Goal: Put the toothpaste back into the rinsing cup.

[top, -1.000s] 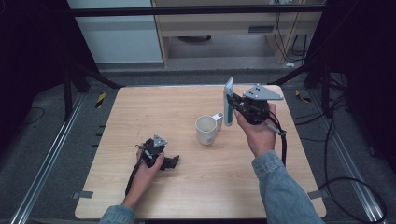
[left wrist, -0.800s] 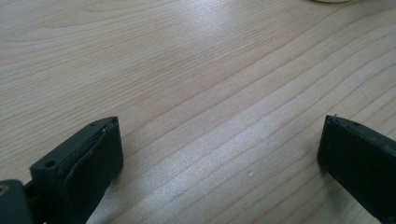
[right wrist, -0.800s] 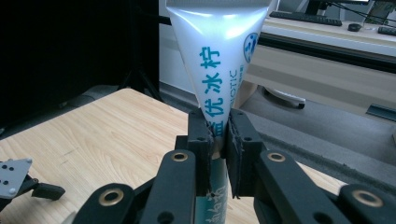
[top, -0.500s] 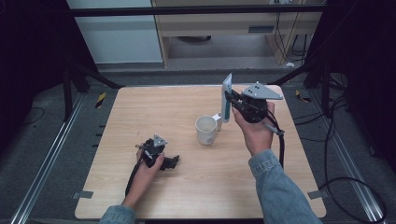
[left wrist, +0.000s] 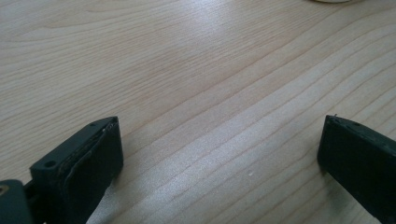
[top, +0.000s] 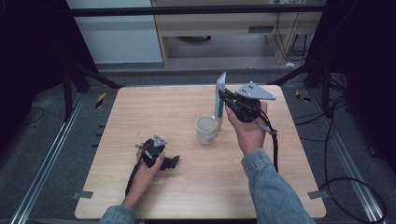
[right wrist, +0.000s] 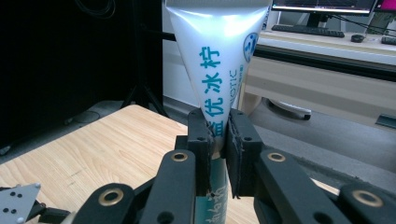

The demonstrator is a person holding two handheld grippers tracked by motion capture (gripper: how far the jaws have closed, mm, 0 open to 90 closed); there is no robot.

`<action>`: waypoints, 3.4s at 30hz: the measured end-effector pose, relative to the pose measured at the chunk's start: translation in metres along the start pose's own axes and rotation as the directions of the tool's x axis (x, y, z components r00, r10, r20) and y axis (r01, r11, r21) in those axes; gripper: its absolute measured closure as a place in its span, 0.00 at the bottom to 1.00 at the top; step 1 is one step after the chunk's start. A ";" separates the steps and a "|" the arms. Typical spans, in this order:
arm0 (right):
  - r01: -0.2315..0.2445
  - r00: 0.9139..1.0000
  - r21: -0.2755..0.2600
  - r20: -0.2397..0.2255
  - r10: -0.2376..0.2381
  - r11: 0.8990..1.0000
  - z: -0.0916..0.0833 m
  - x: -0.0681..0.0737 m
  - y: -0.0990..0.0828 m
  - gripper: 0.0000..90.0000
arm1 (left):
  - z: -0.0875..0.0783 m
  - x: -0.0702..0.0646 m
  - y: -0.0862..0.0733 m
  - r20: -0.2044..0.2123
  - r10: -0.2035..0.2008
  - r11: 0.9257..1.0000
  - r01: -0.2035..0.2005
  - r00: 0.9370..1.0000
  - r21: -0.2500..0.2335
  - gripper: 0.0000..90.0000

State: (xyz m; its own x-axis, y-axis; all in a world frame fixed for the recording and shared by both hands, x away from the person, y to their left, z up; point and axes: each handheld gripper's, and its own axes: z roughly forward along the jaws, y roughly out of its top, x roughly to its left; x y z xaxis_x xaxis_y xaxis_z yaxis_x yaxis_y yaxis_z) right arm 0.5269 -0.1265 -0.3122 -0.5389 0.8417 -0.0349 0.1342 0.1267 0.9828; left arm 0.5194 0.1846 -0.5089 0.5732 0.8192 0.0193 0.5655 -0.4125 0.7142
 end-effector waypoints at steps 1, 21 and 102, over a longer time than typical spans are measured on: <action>0.000 1.000 0.000 0.000 0.000 1.000 0.000 0.000 0.000 0.90 | 0.000 0.000 0.000 0.000 0.000 1.000 0.000 1.000 0.000 0.00; -0.063 0.998 -0.002 -0.016 0.063 0.998 0.018 0.007 -0.012 0.90 | 0.000 0.000 0.000 0.002 0.001 1.000 -0.001 1.000 0.001 0.00; -0.179 0.983 0.144 -0.009 0.182 0.973 0.057 0.005 -0.096 0.90 | 0.000 0.000 0.000 0.002 0.006 1.000 -0.006 1.000 0.004 0.00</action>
State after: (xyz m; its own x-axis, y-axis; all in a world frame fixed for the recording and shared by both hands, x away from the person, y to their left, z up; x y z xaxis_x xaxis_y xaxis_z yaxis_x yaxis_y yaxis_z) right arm 0.5582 -0.1045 -0.4172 -0.5132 0.8456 0.1465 0.3472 0.0484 0.9365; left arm 0.5194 0.1850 -0.5087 0.5777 0.8159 0.0225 0.5642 -0.4191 0.7114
